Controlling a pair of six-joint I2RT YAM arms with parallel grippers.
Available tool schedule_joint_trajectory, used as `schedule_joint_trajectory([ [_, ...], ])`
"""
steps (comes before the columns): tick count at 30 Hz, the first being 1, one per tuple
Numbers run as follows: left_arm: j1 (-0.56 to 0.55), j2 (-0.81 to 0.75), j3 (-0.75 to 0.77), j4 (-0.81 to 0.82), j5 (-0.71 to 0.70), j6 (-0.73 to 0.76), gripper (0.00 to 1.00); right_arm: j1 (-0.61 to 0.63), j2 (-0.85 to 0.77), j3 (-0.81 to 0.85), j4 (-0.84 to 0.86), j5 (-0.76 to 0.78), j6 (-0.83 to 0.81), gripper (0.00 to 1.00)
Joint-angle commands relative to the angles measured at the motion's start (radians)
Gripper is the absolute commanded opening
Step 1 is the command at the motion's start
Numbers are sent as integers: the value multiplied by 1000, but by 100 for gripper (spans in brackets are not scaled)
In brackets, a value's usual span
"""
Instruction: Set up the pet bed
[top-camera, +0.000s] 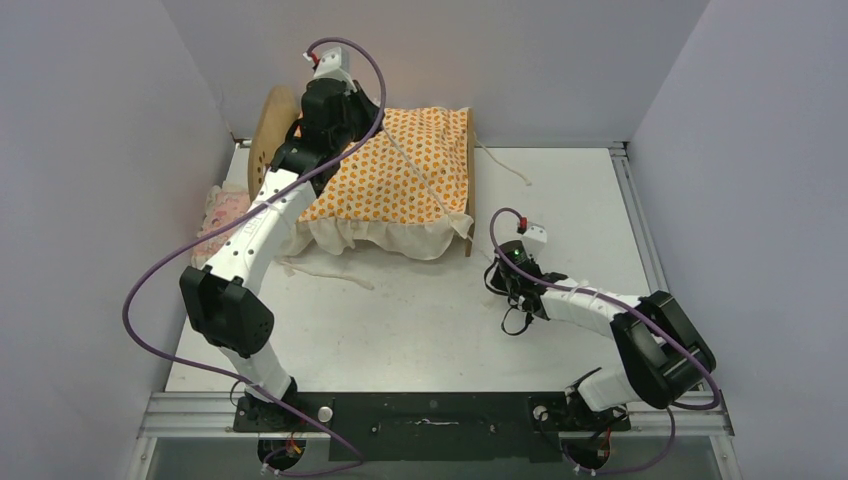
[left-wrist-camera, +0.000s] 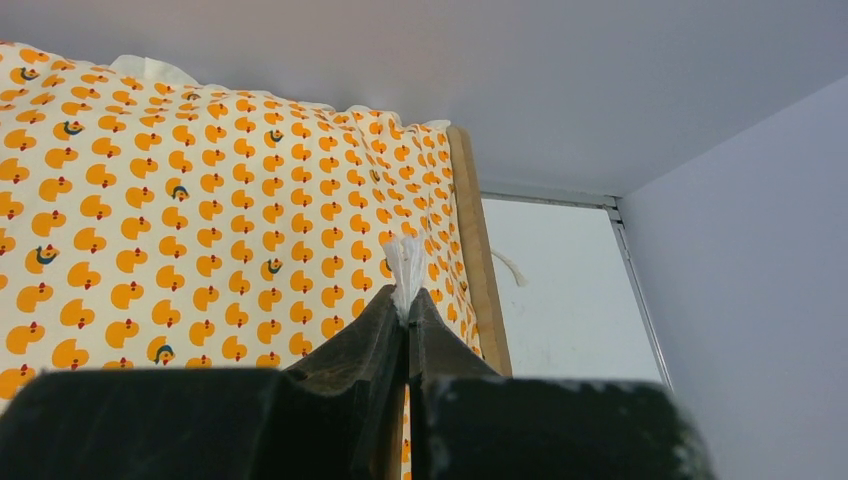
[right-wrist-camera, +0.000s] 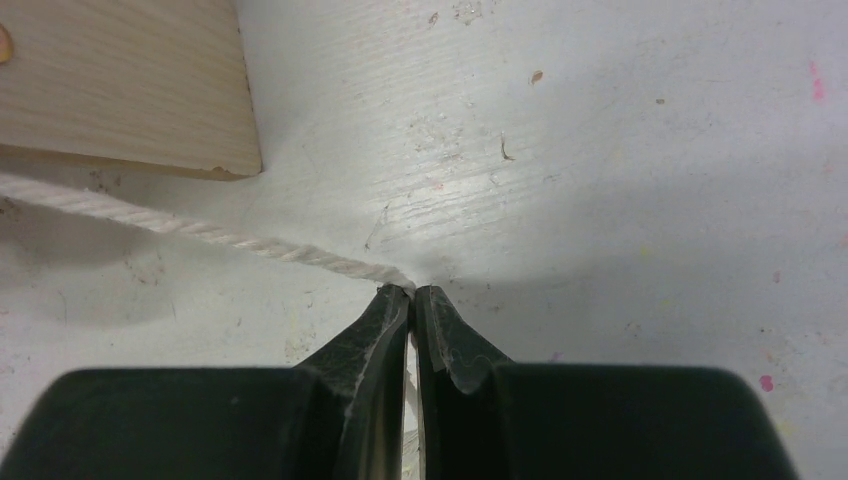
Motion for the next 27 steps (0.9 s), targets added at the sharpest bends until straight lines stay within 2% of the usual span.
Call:
schedule_joint_trajectory([
  [1, 24, -23, 73, 77, -12, 21, 0, -21, -15, -36, -59, 7, -2, 5],
  [9, -18, -109, -85, 126, 93, 4, 0, -22, -57, 3, 49, -160, -97, 5],
  [15, -146, -258, -298, 162, 207, -11, 0, -22, -61, 28, 68, -187, -128, 5],
  [21, -385, -403, -581, 212, 348, -30, 0, -24, -23, 58, 91, -222, -150, 6],
  [25, -564, -474, -748, 216, 369, 9, 0, -24, -4, 85, 79, -233, -187, 8],
  [27, -623, -496, -805, 178, 380, 31, 6, -23, -8, 106, 52, -236, -214, 11],
])
